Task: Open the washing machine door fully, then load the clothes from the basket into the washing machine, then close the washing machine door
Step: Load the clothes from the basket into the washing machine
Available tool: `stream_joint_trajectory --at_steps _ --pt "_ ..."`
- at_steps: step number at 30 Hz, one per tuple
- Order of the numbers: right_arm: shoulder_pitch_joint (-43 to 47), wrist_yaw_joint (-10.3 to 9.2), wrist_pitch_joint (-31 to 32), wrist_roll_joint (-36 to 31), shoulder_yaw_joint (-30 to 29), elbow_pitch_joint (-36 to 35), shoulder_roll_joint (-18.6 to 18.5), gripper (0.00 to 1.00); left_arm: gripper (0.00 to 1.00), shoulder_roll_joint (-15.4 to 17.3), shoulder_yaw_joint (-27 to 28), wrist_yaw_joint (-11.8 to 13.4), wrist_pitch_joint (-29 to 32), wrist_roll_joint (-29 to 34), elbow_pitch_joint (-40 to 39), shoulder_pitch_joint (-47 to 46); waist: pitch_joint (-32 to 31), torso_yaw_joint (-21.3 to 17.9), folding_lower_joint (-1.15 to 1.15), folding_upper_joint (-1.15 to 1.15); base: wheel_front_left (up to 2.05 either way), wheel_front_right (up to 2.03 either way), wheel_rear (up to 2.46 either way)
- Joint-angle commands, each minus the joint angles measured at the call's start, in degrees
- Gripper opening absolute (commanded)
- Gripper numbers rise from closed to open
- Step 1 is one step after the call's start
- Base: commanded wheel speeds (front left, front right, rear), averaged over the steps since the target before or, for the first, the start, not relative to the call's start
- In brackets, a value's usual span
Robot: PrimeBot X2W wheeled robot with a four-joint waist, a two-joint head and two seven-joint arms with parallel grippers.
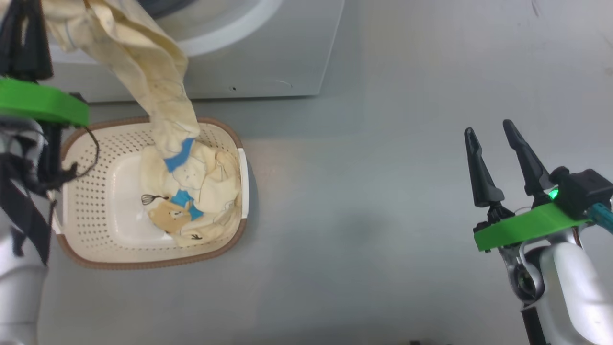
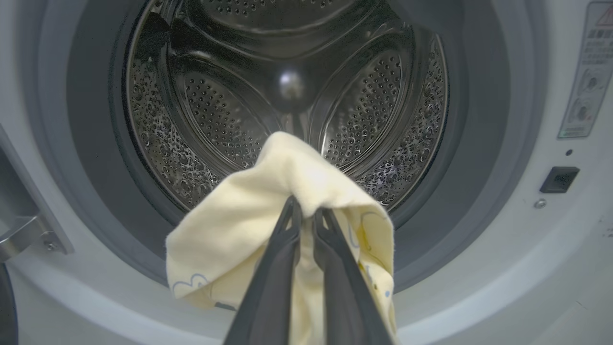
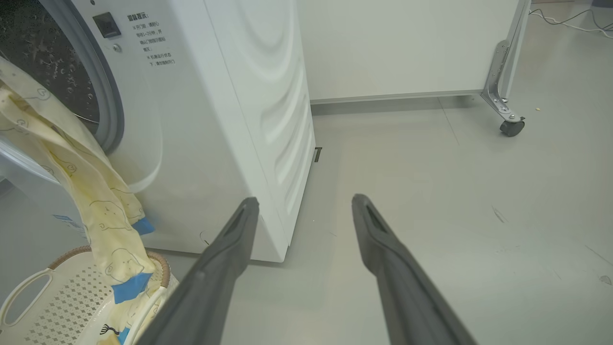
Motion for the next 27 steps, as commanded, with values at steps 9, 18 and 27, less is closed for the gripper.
stream_joint_trajectory --at_steps 9,18,27 --pt "-4.68 0.2 -0.37 1.78 2.4 -3.53 0.25 1.0 0.0 10.08 -1.92 -1.08 7.31 -0.83 3.07 -21.51 13.04 -5.35 -0.02 0.0 0.0 0.0 0.0" --pt "-7.56 0.2 -0.37 5.66 5.68 -3.59 0.26 1.0 0.0 17.48 -11.07 -1.16 11.86 -2.02 7.74 -39.14 20.49 -9.02 -0.02 0.0 0.0 0.0 0.0" --pt "-7.96 0.2 -0.37 8.64 9.77 -2.98 0.26 1.0 0.0 22.14 -12.75 -1.17 9.38 -2.84 15.85 -54.1 22.59 -12.87 -0.02 0.0 0.0 0.0 0.0"
